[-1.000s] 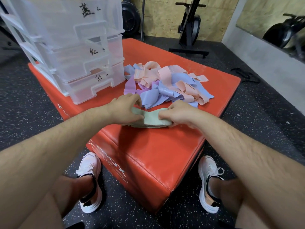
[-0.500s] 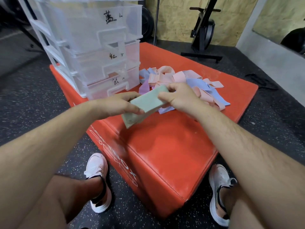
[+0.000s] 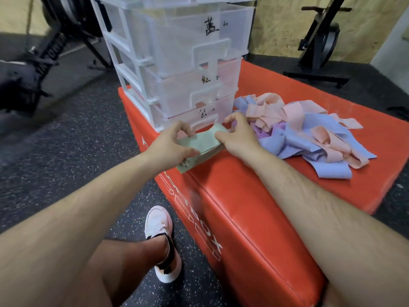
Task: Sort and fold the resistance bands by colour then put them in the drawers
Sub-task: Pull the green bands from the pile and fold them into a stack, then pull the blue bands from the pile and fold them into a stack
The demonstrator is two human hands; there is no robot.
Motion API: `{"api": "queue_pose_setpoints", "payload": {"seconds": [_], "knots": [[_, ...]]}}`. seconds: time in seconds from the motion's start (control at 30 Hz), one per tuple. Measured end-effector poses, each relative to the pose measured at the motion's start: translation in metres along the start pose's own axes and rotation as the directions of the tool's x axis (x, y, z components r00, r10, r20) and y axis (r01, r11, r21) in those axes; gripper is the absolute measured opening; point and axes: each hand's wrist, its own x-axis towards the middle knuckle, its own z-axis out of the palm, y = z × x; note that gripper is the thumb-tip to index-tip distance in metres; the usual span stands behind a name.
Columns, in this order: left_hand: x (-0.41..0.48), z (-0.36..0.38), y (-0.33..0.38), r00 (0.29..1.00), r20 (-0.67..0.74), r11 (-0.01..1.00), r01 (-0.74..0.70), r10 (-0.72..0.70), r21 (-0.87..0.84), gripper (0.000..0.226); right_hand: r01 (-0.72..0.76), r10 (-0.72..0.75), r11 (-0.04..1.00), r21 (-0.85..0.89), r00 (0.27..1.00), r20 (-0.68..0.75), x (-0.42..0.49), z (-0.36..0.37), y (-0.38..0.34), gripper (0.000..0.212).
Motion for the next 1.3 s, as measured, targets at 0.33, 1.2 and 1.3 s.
{"api": "queue_pose_setpoints", "payload": {"seconds": [0.33, 1.2, 1.3], "knots": [[0.027, 0.01, -0.022, 0.987, -0.123, 0.983, -0.082, 0.103, 0.163, 0.013, 0.148, -0.156, 0.979, -0.143, 0.987, -0.047, 0.029, 0.026, 0.021, 0.008], [0.039, 0.034, 0.009, 0.871, 0.175, 0.476, -0.407, 0.458, 0.78, 0.049, 0.466, -0.447, 0.576, -0.672, 0.868, 0.218, -0.026, -0.024, 0.024, 0.051], [0.042, 0.056, 0.027, 0.854, 0.197, 0.497, -0.451, 0.481, 0.741, 0.049, 0.409, -0.411, 0.574, -0.709, 0.893, 0.183, -0.035, -0.057, 0.03, 0.05]]}}
